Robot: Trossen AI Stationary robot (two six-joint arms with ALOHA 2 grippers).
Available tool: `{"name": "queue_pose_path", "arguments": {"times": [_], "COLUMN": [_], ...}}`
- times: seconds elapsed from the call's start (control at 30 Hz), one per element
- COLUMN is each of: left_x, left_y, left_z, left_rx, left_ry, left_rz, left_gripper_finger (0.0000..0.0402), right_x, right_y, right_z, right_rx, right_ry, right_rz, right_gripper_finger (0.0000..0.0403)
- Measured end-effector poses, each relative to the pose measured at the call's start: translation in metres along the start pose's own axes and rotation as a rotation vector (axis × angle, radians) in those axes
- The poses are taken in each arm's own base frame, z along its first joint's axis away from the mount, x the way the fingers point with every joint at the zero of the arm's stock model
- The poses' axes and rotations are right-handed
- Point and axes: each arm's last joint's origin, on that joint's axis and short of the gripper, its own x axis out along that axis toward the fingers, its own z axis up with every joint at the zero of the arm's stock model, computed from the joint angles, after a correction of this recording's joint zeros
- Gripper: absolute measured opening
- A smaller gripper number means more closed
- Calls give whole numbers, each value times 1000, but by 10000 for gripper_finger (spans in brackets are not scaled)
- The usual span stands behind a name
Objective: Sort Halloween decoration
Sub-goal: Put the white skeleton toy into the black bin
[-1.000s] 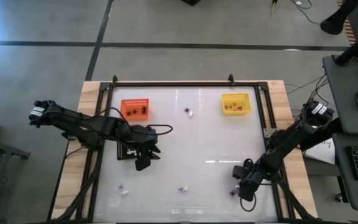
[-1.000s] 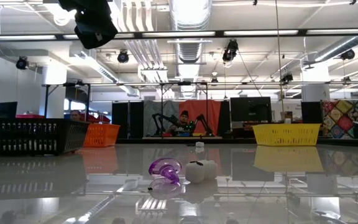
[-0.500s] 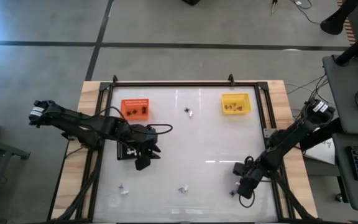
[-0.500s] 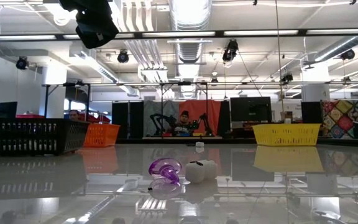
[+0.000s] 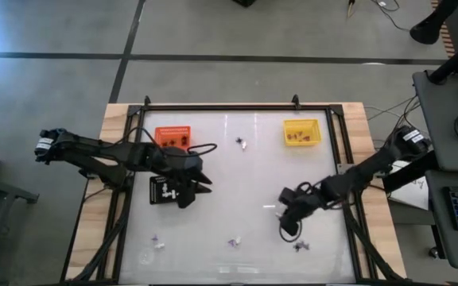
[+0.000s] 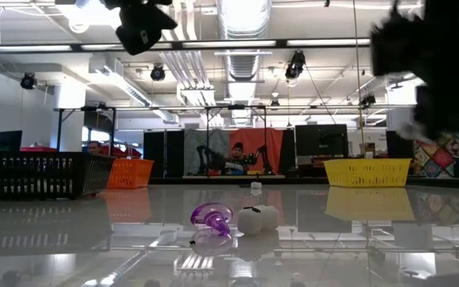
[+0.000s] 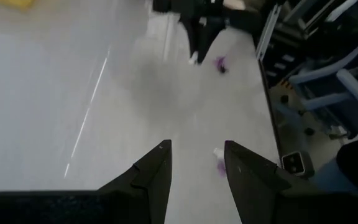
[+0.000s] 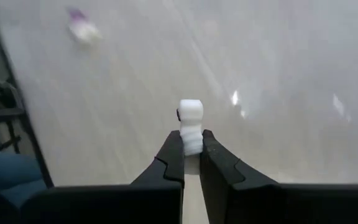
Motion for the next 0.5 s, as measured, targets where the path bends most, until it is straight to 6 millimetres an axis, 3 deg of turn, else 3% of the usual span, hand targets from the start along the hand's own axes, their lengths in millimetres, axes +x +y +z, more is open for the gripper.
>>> {"name": "queue_pose_path", "arguments": {"times": [0.23, 0.5], "left_x": [7, 9], "left_y": [5, 13], "left_z": [10, 18], "left_rx": [4, -13], "left_ry": [-77, -135], "left_rz": [-6, 5], "left_gripper_finger": [130, 130], "right_x": [-25, -45], "right_y": [20, 48], "right_z": [54, 88], "right_rx": [-135, -275], "right_ry": [-222, -348], "right_rz": [20, 45], "right_gripper_finger": [13, 13]}}
